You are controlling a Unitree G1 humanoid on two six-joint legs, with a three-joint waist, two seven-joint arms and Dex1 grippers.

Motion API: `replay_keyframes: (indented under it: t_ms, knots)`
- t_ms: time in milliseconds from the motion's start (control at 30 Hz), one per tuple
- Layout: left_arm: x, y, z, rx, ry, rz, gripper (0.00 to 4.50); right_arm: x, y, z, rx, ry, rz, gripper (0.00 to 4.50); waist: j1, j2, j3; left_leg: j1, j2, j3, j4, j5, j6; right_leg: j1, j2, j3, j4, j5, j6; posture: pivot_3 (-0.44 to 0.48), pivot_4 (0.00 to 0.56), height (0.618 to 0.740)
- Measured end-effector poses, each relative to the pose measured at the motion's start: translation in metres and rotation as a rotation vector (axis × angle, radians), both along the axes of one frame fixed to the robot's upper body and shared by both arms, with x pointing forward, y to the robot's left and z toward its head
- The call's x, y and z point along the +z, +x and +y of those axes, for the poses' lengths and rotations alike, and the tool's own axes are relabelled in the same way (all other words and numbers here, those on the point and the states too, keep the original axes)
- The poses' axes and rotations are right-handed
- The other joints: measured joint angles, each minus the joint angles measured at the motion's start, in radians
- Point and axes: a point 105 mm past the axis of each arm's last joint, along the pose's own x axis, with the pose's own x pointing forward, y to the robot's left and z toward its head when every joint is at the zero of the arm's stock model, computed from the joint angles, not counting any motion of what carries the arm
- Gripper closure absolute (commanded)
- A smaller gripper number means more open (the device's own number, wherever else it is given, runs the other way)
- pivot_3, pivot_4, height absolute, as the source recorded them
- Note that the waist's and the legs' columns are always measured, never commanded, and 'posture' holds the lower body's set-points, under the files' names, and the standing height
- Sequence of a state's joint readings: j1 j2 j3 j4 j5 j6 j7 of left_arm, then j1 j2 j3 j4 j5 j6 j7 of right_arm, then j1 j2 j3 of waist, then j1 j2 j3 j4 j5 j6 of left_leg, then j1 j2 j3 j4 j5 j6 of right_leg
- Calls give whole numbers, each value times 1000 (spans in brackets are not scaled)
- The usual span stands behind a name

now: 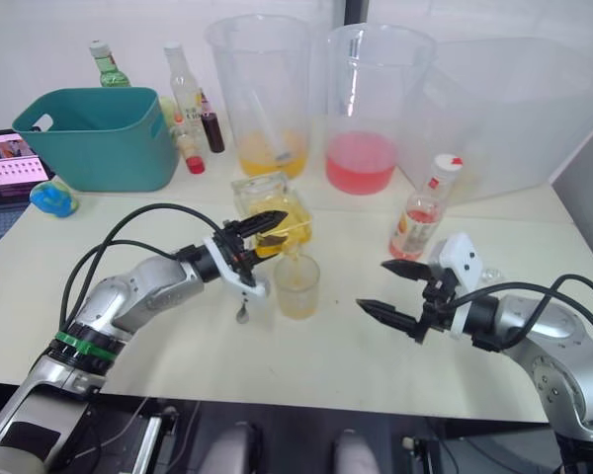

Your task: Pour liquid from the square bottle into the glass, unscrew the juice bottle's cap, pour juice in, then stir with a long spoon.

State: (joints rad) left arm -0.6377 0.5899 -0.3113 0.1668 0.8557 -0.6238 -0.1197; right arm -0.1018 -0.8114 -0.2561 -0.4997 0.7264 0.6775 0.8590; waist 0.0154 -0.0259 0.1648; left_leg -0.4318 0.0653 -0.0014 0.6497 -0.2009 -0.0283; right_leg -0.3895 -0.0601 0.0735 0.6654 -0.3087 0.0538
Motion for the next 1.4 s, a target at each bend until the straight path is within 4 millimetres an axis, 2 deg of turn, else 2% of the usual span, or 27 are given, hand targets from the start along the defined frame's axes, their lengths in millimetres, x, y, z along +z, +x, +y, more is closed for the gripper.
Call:
replay_keyframes:
  t_ms: [333, 467, 567, 600, 833, 967, 1067, 1233, 1400]
  knots:
    - [16, -2, -1, -31, -176, 222, 1705, 0, 1, 0, 10, -2, 1, 56, -2, 0, 0, 0, 0, 0, 1, 0, 0, 0, 0, 0, 1, 0, 0, 0, 150, 728]
    - [35, 9, 6, 33, -377, 331, 1705, 6, 3, 2, 29, -1, -16, 56, -3, 0, 0, 0, 0, 0, 2, 0, 0, 0, 0, 0, 2, 0, 0, 0, 150, 728]
    - [45, 18, 17, 92, -514, 413, 1705, 5, 3, 3, 39, 0, -9, 56, -4, 0, 0, 0, 0, -1, 3, 0, 0, 0, 0, 0, 3, 0, 0, 0, 150, 728]
    - [48, 23, 24, 126, -607, 475, 1705, 5, 5, 3, 44, 1, -5, 56, -5, 0, 0, 0, 0, -1, 4, 0, 0, 0, 0, 0, 3, 0, 0, 0, 150, 728]
    - [48, 44, 64, 279, -1010, 756, 1705, 6, 10, 7, 78, -2, 2, 56, -4, 0, 0, -3, 0, -2, 10, 0, 1, 0, 1, -1, 5, 0, 0, 0, 150, 728]
    - [57, 53, 113, 387, -1250, 746, 1705, 8, 13, 8, 90, -8, -17, 56, -11, 0, 0, -3, 0, -3, 11, 0, 1, 0, 1, -1, 6, 0, 0, 0, 150, 728]
    - [56, 54, 139, 448, -1360, 744, 1705, 5, 14, 8, 95, -7, -5, 56, -9, 0, 0, -3, 0, -3, 11, 0, 1, 0, 1, -1, 6, 0, 0, 0, 150, 728]
    - [40, 54, 156, 483, -1498, 806, 1705, 9, 16, 11, 106, -3, -24, 56, 2, -1, 0, -5, 0, -4, 11, 0, 1, 0, 0, -3, 6, 0, 0, 0, 150, 728]
    - [28, 55, 156, 495, -1489, 857, 1705, 8, 16, 12, 110, 5, -23, 56, 0, -1, 0, -5, 0, -5, 11, 0, 1, 0, 0, -3, 6, 0, 0, 0, 150, 728]
